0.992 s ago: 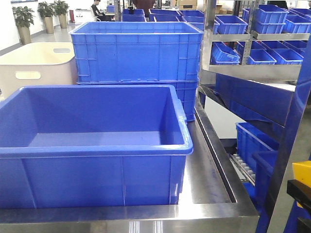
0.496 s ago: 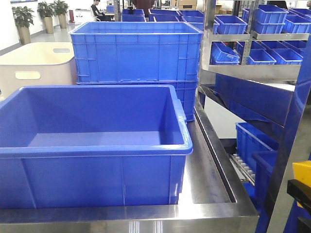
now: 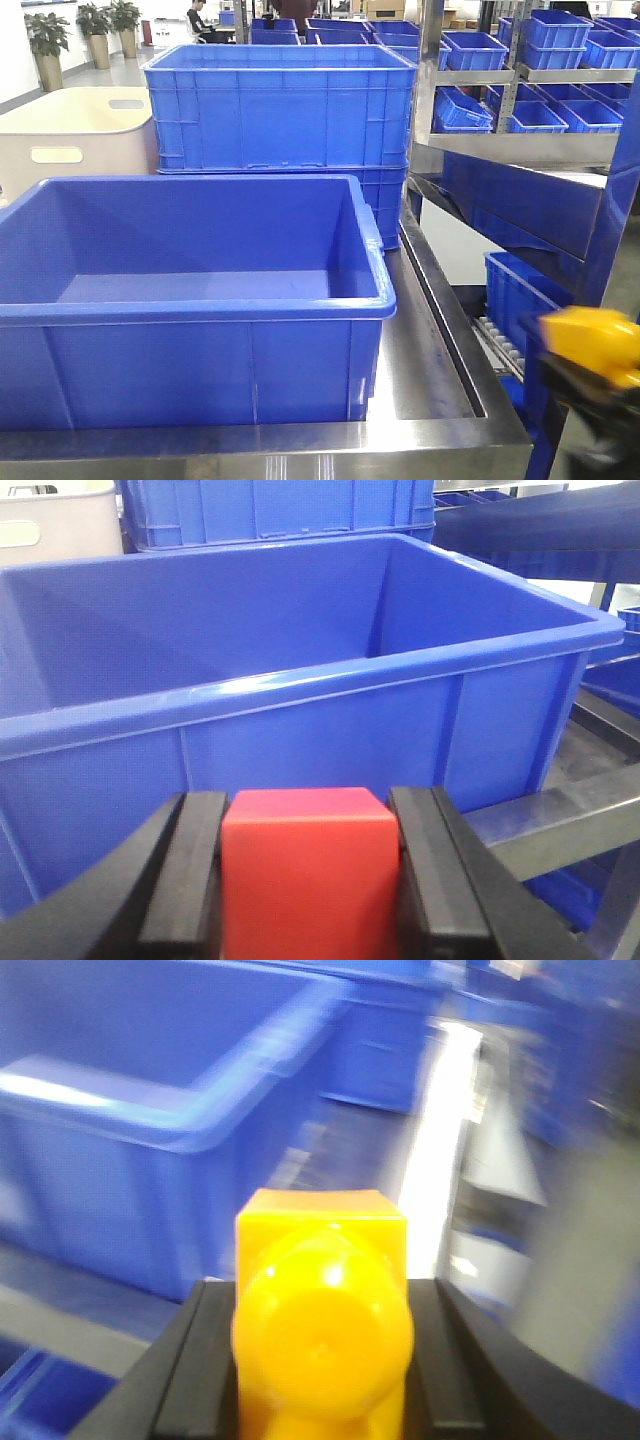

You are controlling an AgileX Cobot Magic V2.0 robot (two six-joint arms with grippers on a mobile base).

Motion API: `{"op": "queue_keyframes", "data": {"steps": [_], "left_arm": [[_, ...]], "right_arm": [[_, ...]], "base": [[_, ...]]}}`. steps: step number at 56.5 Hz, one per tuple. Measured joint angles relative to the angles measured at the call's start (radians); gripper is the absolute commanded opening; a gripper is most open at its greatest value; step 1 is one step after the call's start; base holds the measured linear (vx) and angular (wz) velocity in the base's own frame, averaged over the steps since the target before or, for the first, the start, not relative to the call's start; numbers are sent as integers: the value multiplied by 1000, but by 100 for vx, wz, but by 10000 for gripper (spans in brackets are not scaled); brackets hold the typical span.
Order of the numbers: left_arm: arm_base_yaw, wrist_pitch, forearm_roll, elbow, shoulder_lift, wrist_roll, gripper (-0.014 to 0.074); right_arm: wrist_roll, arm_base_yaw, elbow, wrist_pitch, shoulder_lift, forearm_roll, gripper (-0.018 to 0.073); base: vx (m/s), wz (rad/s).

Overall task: Pick red and yellow blocks into blue bin
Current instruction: 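Extend both grippers over the large blue bin, then open both grippers to drop the blocks into the blue bin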

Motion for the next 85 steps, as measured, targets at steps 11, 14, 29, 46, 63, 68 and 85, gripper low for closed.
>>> {"op": "queue_keyframes", "data": {"steps": [11,14,29,46,63,68,85], "left_arm": [[0,13,4,-120,132,-11,2],[0,21,19,-204,229,-4,2],[0,47,65,-650,774,23,4],[0,169,65,-992,1157,36,148],[0,164,65,-1012,1176,36,483],[0,164,65,-1012,1174,36,531],[0,206,71,-1012,1046,36,314]], "right_arm": [[-34,188,-251,-12,285,0,-10],[-34,214,-335,-19,377,0,-10],[-33,238,-777,-24,817,63,-7],[-33,238,-1023,-9,1085,74,185],[-33,238,-1034,-22,1092,74,538],[-33,238,-1034,-26,1092,74,571],[-33,238,-1034,43,1014,74,381]], "base": [[0,0],[0,0],[0,0],[0,0],[0,0],[0,0],[0,0]]}}
